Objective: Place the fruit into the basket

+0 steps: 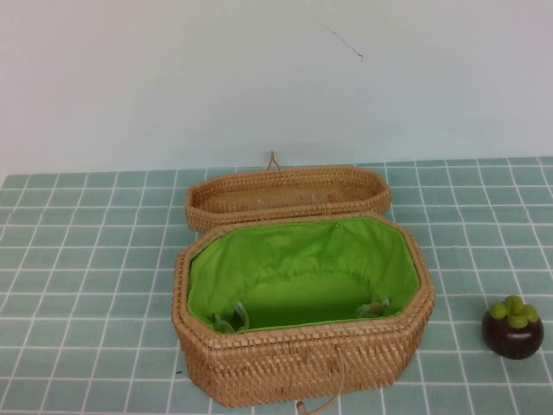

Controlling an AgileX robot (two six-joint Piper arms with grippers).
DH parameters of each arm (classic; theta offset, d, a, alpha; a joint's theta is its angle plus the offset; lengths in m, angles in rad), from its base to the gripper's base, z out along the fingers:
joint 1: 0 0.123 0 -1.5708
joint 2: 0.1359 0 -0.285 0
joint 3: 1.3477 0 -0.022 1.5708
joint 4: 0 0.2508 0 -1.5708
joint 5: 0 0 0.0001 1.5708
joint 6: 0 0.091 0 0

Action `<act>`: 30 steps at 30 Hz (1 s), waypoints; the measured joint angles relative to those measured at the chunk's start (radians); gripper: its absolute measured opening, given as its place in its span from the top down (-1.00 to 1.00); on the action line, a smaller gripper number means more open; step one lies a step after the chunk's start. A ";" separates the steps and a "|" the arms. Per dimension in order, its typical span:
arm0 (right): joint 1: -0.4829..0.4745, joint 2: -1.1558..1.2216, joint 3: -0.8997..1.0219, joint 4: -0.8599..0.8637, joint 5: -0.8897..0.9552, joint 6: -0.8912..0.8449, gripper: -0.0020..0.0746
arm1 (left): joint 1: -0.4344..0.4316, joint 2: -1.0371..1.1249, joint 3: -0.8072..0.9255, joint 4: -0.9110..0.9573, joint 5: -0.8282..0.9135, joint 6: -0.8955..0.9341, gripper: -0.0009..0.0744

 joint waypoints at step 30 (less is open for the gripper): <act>0.000 0.000 0.000 0.037 -0.053 0.002 0.95 | 0.000 0.000 0.000 0.000 0.000 0.000 0.98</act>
